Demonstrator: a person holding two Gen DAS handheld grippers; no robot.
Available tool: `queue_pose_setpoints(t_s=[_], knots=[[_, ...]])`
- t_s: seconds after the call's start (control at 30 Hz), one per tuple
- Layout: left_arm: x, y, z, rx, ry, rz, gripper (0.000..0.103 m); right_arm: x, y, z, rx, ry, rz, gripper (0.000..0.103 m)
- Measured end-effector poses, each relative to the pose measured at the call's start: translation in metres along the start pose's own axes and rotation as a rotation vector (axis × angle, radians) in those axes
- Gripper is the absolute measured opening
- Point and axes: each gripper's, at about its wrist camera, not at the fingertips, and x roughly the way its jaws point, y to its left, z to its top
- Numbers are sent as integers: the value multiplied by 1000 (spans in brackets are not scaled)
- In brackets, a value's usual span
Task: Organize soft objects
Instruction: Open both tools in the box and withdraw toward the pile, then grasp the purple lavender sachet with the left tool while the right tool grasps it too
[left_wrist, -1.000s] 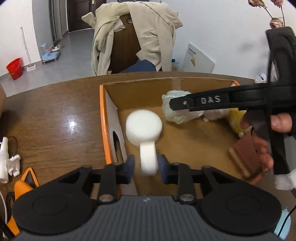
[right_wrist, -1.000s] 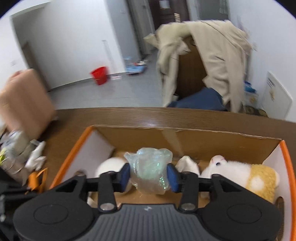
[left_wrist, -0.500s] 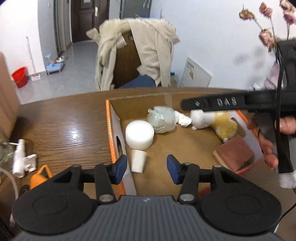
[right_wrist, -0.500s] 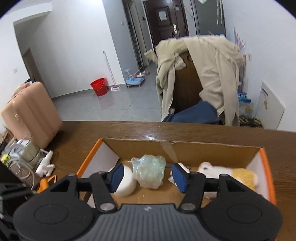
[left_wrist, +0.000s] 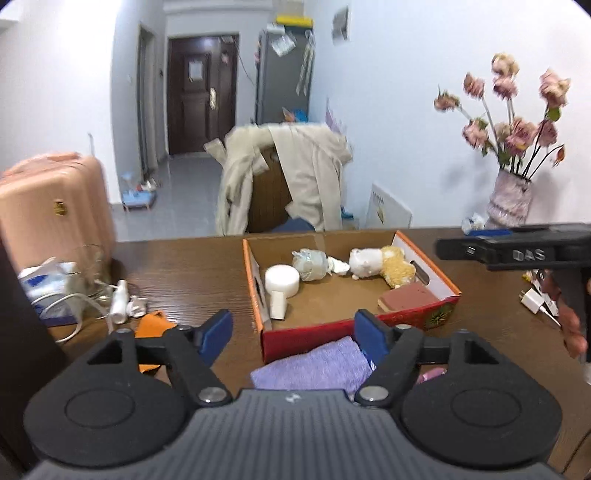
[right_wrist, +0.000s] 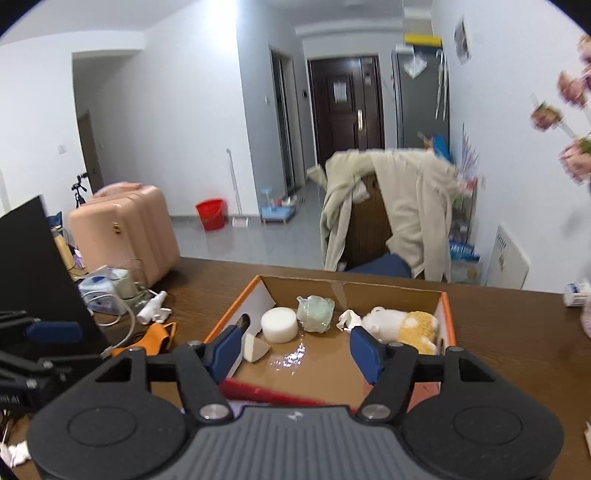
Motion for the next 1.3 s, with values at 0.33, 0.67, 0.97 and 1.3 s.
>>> queue_pose_setpoints(t_s=[0.33,0.67,0.97,1.3], knots=[[-108,-34,-116,-13,-215,98,101,-129,45,-129,-58,-171,5,84],[-144,-63,-222,26,-213,86,103,-167,70,-269,71,-95,-37,88],[-103,-51,-214,-49,-135,58,103,-147,63,-265,94,-77,-39,87],[8,-2,-160,-129,-38,58,103,-57,46,-176,101,-115,19,86]])
